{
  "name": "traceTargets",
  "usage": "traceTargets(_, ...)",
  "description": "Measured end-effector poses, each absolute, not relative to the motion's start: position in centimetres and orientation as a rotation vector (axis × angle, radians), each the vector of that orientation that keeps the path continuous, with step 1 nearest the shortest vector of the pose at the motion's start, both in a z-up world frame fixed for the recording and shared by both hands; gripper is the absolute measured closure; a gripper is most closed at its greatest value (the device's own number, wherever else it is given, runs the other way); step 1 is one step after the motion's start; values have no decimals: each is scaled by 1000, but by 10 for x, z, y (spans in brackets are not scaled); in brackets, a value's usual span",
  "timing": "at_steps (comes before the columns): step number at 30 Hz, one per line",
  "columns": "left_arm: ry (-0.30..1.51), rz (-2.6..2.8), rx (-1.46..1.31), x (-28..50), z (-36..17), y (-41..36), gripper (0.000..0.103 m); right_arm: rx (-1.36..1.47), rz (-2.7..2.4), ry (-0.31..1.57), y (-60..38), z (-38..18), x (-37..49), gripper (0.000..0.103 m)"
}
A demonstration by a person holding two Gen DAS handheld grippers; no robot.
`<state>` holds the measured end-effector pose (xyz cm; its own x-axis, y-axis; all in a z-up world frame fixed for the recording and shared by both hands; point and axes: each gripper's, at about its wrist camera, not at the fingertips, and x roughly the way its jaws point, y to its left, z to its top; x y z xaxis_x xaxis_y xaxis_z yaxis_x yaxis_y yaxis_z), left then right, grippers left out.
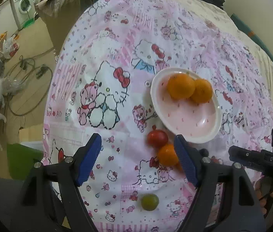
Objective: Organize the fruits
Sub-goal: 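Grasp a red cherry tomato with the right gripper while the left grasps a small tangerine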
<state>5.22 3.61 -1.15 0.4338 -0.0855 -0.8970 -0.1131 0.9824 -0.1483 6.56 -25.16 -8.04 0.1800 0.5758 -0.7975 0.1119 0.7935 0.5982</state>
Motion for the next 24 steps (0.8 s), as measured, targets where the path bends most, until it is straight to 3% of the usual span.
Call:
traceTargets(6,1100,16,-168,57,-13,31,28,537,336,1435,-239,-98,65,51)
traceTargets(14,1120,15,-197,58,-14,34,28,560,343,1509,-233,-120,64,56)
traceTargets(17,1139,23,-193,60,-20,32,28,574,330,1509,-236,-123,66,70)
traceTargets(24,1206,17,-186,63,-37,23,28,601,343,1454,-247,-109,66,70)
